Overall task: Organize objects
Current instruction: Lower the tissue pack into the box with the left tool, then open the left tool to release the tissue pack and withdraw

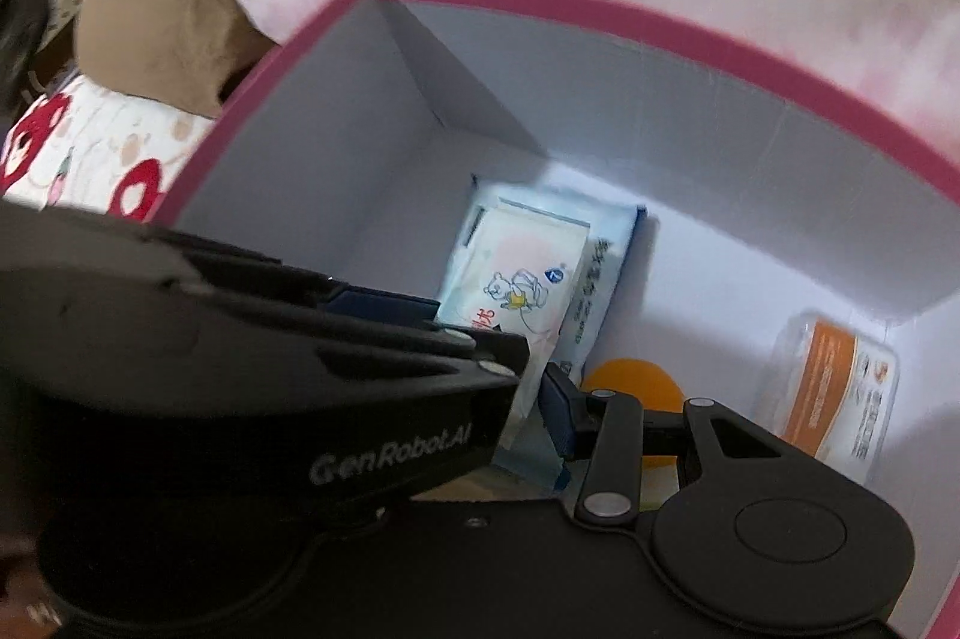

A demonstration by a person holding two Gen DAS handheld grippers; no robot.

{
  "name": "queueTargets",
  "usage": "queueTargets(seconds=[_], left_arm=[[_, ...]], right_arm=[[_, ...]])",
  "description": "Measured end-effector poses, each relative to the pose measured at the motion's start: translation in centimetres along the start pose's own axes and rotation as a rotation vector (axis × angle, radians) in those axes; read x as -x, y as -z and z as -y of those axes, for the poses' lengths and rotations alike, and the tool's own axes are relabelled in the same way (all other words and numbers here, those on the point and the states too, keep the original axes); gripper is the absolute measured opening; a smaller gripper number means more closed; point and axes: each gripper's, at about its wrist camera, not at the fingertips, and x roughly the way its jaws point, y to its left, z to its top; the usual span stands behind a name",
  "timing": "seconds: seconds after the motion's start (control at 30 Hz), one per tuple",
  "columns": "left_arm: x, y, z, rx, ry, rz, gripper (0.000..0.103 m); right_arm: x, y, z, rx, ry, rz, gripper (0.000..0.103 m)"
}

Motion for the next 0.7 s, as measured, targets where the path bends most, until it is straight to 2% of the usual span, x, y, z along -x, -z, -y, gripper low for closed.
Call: queueTargets(seconds=[0.23, 0.27, 0.3, 0.33, 0.4, 0.57, 0.7], left_arm=[[-0.1, 0.1, 0.0, -0.026, 0.006, 0.026, 0.027], [0.0, 0.1, 0.1, -0.034, 0.000, 0.032, 0.029], [0.1, 0.1, 0.2, -0.039, -0.013, 0.042, 0.031], [0.3, 0.2, 0.5, -0.048, -0.031, 0.051, 0.034], [1.1, 0.2, 0.9, -0.075, -0.050, 0.058, 0.049], [4.1, 0.4, 1.8, -0.118, -0.021, 0.084, 0.060], [7.6, 0.9, 3.0, -0.157, -0.041, 0.112, 0.066]], right_arm=[[0.3, 0.4, -0.2, -0.004, 0.009, 0.007, 0.051], [0.7, 0.6, -0.2, -0.005, 0.007, 0.015, 0.056], [1.0, 0.6, 0.0, -0.004, 0.009, 0.027, 0.063], [1.6, 0.7, -0.2, -0.002, 0.012, 0.046, 0.066], [3.1, 1.5, -0.6, 0.021, 0.012, 0.085, 0.068], [7.7, 3.9, -1.2, 0.033, 0.011, 0.163, 0.075], [11.4, 5.8, -1.7, 0.034, 0.034, 0.208, 0.076]])
